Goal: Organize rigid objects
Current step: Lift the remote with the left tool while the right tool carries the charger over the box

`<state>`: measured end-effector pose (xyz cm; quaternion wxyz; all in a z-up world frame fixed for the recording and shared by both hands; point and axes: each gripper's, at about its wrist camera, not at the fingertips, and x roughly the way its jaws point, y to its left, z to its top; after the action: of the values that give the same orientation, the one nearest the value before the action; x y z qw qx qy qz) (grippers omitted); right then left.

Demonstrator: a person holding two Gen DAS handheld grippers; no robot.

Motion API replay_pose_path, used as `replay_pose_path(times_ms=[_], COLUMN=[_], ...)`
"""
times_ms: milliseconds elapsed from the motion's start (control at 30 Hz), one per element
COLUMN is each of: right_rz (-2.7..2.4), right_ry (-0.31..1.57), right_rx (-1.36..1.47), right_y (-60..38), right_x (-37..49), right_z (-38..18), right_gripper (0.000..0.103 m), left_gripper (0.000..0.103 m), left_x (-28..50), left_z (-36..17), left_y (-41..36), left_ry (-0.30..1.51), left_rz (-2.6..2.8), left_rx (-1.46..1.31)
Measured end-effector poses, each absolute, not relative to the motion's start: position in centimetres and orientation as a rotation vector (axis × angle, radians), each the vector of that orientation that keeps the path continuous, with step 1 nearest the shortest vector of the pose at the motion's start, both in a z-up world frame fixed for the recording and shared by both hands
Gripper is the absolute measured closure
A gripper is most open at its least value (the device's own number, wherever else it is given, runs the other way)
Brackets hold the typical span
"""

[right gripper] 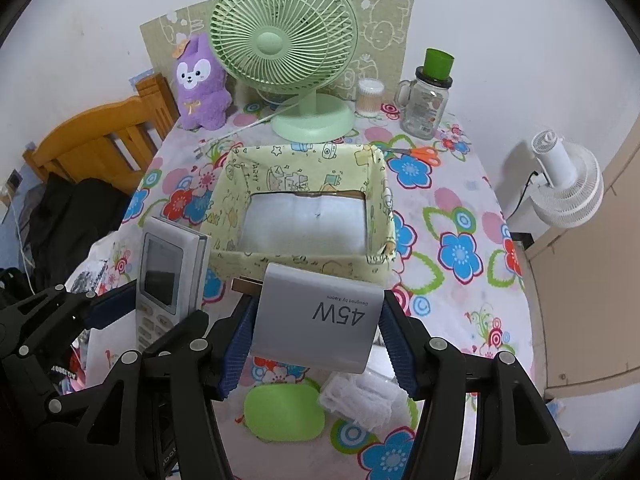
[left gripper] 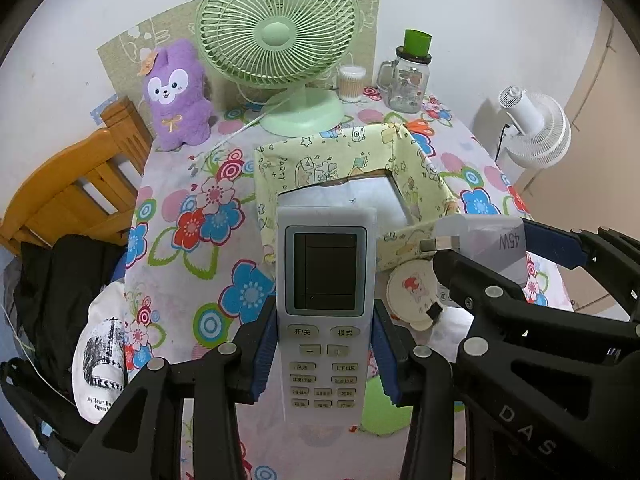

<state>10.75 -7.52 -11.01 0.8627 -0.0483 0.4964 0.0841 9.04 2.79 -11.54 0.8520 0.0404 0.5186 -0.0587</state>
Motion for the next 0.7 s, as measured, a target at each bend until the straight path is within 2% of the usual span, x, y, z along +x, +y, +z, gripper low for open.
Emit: replay_pose_path(times_ms=[700], right_rz=[0.235], right_ry=[1.049], right_rx=[-0.119], right_y=[-9.0], right_x=[19.8], right_z=[-11.4], right_gripper=[0.041], left_gripper=[0.058], left_x=[16.7], left_z=[-11.7], left_y=[1.5], left_ry=[1.089], left_rz=[-0.038], left_rx=[0.050])
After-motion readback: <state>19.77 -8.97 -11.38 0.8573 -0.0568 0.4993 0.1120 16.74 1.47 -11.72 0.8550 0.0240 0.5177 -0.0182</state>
